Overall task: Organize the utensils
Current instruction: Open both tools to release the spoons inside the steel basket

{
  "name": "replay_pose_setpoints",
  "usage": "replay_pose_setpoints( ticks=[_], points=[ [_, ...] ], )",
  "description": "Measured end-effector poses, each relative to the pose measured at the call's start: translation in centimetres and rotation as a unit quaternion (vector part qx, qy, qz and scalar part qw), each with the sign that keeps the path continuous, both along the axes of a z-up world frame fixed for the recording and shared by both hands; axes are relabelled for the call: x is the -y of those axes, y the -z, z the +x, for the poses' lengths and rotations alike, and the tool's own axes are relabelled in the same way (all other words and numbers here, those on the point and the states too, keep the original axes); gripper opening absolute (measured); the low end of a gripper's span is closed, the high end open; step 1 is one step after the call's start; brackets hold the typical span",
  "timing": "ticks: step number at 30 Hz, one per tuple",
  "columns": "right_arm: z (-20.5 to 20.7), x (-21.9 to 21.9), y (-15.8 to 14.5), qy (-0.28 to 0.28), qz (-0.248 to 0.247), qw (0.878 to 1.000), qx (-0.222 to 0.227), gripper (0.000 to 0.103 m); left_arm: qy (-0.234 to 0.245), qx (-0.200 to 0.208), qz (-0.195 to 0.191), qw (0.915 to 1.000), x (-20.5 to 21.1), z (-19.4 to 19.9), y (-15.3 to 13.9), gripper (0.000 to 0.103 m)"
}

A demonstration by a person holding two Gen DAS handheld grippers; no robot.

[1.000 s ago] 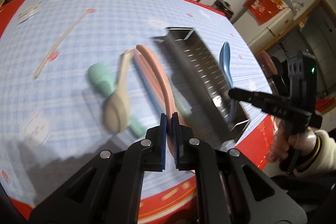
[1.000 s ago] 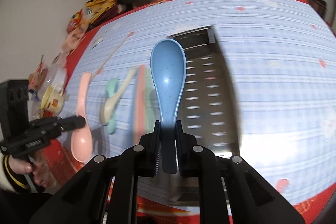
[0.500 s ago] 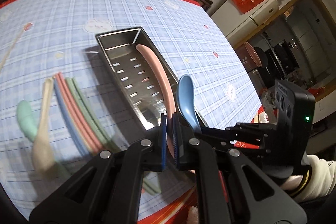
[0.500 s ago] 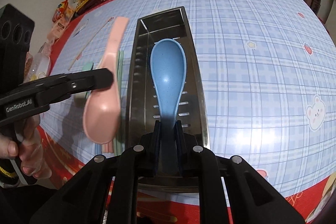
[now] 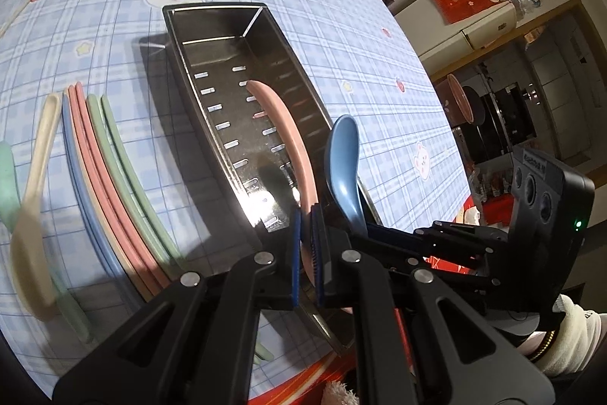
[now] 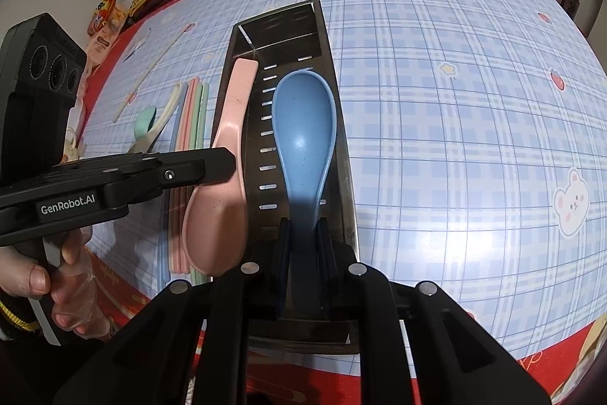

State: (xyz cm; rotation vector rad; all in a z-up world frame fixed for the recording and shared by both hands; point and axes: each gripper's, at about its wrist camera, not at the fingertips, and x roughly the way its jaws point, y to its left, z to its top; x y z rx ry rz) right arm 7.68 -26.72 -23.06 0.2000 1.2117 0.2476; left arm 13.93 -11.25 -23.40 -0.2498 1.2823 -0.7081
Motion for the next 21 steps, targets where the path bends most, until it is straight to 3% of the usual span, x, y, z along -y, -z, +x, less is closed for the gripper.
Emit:
replay_pose_setpoints(
  ticks=[4,7,10,11,14,15,17,21],
  points=[
    [0.3,-0.1,0.1,-0.001,0.000,1.000,-0.004,0.015,0.012,-0.002,-0.008,0.9999,0.4,-0.1,-0.1,0.011],
    [0.1,0.1,-0.7,0.001,0.011,1.000,0.009,0.021,0.005,0.012,-0.023,0.9996,-0.6,-0.1,-1.3,0.025],
    [-0.3,0.5,-2.2,0.010,0.015,0.999,0.030,0.041,-0.002,0.041,-0.018,0.9990,-1.7,-0.2,-3.0,0.039],
    [-0.3,0.7,-2.6,0.014,0.015,0.999,0.035,0.050,-0.005,0.052,-0.012,0.9986,-2.2,-0.3,-3.6,0.050],
    [-0.6,1.0,-4.1,0.027,0.008,0.998,0.056,0.070,-0.009,0.084,0.006,0.9964,-3.7,-0.7,-5.3,0.059],
    [-0.6,1.1,-4.4,0.029,0.007,0.998,0.060,0.076,-0.009,0.090,0.012,0.9958,-4.2,-0.9,-5.6,0.075],
    [-0.8,1.0,-5.0,0.032,0.003,0.997,0.070,0.085,-0.019,0.114,0.027,0.9930,-5.4,-1.5,-6.4,0.086],
    [-1.1,0.3,-5.5,0.023,-0.007,0.997,0.074,0.097,-0.023,0.133,0.052,0.9895,-7.4,-2.3,-7.4,0.089]
  ],
)
